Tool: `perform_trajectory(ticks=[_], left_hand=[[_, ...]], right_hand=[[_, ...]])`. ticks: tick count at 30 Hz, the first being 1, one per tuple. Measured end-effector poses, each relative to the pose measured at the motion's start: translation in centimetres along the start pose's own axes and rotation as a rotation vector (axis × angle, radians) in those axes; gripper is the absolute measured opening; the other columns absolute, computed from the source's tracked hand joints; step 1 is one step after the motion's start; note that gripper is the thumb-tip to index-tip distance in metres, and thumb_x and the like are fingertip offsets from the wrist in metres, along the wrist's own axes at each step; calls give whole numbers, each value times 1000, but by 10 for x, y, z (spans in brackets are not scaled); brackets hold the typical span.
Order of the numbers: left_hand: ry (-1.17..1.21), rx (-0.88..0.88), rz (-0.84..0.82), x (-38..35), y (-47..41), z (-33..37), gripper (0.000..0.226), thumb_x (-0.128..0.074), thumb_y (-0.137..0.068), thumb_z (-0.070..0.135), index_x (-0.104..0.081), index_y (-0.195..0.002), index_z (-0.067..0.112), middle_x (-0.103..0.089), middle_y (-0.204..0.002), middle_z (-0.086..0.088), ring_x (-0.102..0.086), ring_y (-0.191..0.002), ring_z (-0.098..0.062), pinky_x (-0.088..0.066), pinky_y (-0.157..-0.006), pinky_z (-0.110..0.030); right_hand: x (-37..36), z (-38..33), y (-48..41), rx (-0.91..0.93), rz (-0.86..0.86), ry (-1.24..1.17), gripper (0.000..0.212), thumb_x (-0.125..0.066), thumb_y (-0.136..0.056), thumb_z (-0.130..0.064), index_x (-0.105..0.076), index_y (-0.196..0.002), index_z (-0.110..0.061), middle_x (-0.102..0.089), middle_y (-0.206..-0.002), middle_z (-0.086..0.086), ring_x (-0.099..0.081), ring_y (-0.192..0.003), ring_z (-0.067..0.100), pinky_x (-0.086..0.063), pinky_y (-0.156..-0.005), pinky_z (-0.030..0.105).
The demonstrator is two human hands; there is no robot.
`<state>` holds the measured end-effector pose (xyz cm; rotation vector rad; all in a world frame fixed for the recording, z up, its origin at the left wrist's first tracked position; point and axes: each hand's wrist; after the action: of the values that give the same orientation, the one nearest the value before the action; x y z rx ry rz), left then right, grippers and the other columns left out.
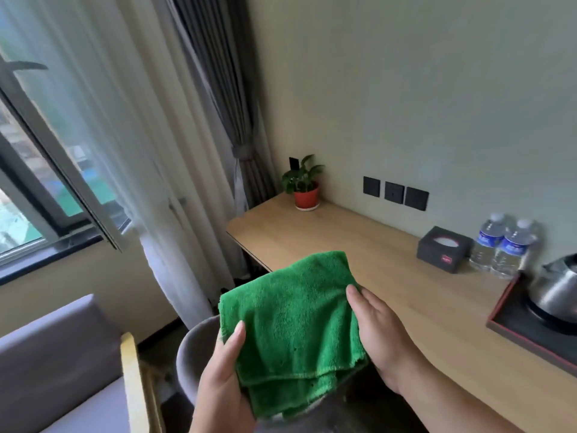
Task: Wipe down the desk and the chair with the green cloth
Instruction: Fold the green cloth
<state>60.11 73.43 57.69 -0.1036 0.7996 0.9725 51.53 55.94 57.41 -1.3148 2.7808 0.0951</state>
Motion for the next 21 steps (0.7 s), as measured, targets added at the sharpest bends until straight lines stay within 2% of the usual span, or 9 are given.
perform_trajectory(ticks=[3, 5, 7, 9, 11, 14, 17, 18, 21], left_hand=[[-25, 29, -125, -23, 18, -3, 51, -49, -86, 47, -72, -111, 9, -71, -111, -22, -71, -93, -40, -58, -68, -57], [41, 117, -194, -32, 30, -12, 59, -41, -90, 56, -73, -107, 10, -73, -104, -21, -73, -87, -37, -59, -62, -49], [48, 197, -263, -39, 42, -27, 63, -35, -92, 60, -69, -115, 12, -71, -112, -20, -71, -96, -38, -57, -75, -55], [7, 292, -327, -47, 54, -50, 63, -34, -92, 61, -66, -121, 15, -66, -124, -20, -65, -110, -40, -48, -94, -60], [-10, 391, -417, -59, 68, -74, 61, -38, -88, 60, -69, -117, 16, -64, -126, -19, -63, -113, -40, -48, -94, -57], [6, 508, -571, -78, 93, -107, 62, -43, -85, 59, -66, -121, 13, -60, -131, -22, -58, -119, -42, -48, -95, -57], [-28, 545, -678, -95, 117, -141, 56, -52, -88, 49, -61, -128, 10, -58, -134, -22, -58, -120, -41, -52, -89, -52], [-53, 556, -690, -104, 127, -153, 54, -54, -88, 44, -60, -128, 9, -57, -134, -23, -59, -118, -42, -53, -87, -50], [-163, 548, -672, -136, 158, -193, 52, -55, -87, 37, -61, -127, 4, -59, -131, -24, -63, -110, -39, -54, -86, -49]], right_hand=[[23, -2, 38, 35, 104, -47, 26, -42, -103, -35, -67, -105, -38, -68, -107, -32, -57, -105, -15, -39, -94, 19], [38, -6, 68, 50, 189, -70, 26, -43, -103, -32, -67, -113, -31, -71, -113, -18, -62, -109, -1, -44, -95, 27], [53, -7, 96, 93, 328, -13, 21, -42, -103, -32, -61, -113, -30, -72, -110, -9, -65, -105, 7, -47, -90, 32], [70, -9, 124, 105, 497, 126, 12, -41, -102, -36, -51, -104, -29, -67, -91, 1, -63, -87, 16, -47, -78, 37], [88, -13, 151, 119, 610, 179, 15, -42, -101, -39, -47, -92, -27, -52, -76, 5, -53, -72, 16, -42, -68, 38], [119, -22, 191, 105, 598, -23, 21, -46, -101, -33, -56, -88, -21, -63, -88, 18, -62, -84, 21, -48, -79, 42], [156, -26, 237, 31, 553, -339, 23, -51, -98, -31, -68, -97, -16, -71, -104, 16, -69, -98, 31, -52, -86, 49], [169, -28, 253, 10, 550, -425, 27, -52, -95, -32, -71, -102, -15, -72, -108, 16, -69, -101, 32, -55, -87, 50], [214, -33, 304, -4, 586, -547, 38, -56, -84, -38, -75, -104, -12, -72, -109, 18, -70, -99, 33, -59, -72, 44]])
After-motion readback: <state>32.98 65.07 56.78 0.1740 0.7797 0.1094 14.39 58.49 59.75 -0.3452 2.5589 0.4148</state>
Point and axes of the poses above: each hand's wrist, its own y-axis away from the middle knuckle, its own x-axis out of the back of the hand, z = x × y
